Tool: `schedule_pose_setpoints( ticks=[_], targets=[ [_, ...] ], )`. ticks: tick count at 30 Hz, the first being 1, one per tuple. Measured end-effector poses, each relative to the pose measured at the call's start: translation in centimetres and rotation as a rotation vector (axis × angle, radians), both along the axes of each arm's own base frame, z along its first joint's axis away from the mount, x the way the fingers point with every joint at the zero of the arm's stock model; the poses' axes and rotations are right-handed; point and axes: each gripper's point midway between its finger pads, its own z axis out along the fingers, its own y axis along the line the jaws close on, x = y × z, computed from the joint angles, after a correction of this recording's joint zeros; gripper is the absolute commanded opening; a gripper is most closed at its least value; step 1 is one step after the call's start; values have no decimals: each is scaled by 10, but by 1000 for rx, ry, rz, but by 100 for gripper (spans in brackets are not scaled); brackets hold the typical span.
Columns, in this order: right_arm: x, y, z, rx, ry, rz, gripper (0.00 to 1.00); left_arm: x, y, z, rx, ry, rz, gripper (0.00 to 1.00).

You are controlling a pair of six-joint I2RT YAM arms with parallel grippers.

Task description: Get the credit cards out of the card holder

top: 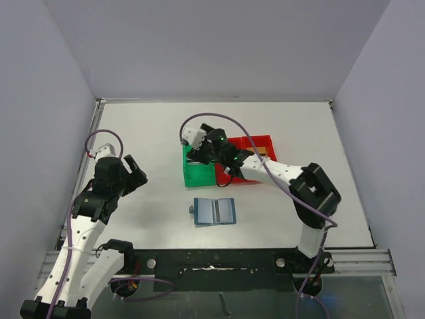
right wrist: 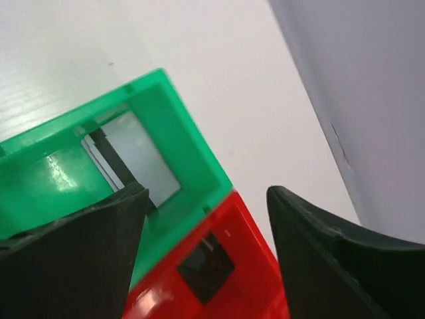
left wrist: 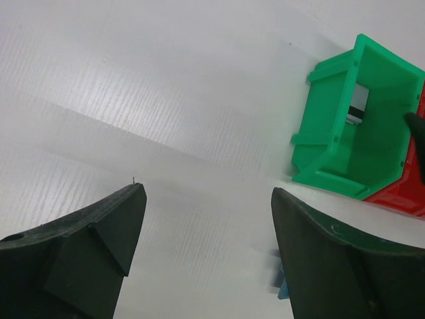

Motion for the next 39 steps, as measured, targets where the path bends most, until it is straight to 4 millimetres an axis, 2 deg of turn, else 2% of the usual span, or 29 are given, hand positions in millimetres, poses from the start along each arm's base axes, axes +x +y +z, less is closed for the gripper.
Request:
schedule_pose_setpoints(
  ticks=[1,2,4,7,9,10,12,13,17,21,26,30,34,36,39],
  targets=[
    [-4,-10,16,69,-12,-56,91,0,0,0,-1,0,-2,76],
    [-8,-24,35,148,-14,-128,93,0,-1,0,-4,-1,-7,76],
    [-11,-49,65,287,-9,-257,97,1,-4,1,-13,-6,-22,76],
    [-12,-98,113,582,75,-458,99,3,-10,2,-26,-14,-61,77],
    [-16,-135,130,746,134,-562,99,5,-17,2,-42,-13,-95,77],
    [-21,-150,130,803,157,-605,99,6,-21,1,-51,-10,-115,77],
    [-41,-171,118,894,227,-675,99,7,-29,0,-74,-3,-158,76],
    [-56,-175,104,925,281,-697,99,9,-35,-1,-93,-4,-185,76],
    [-111,-181,51,1004,486,-766,97,9,-60,-5,-196,-6,-279,76],
    [-151,-190,20,1105,615,-813,94,8,-85,-3,-321,-7,-348,76],
    [-175,-187,-1,1197,744,-836,90,3,-124,2,-393,0,-453,76],
    [-186,-179,-13,1206,837,-848,86,-14,-168,-2,-387,58,-577,75],
    [-193,-167,-23,1186,907,-863,84,-28,-201,-8,-364,93,-652,73],
    [-197,-161,-29,1172,938,-871,85,-36,-218,-15,-355,116,-684,72],
    [-203,-151,-36,1154,980,-868,91,-46,-235,-29,-347,161,-709,72]
  ],
)
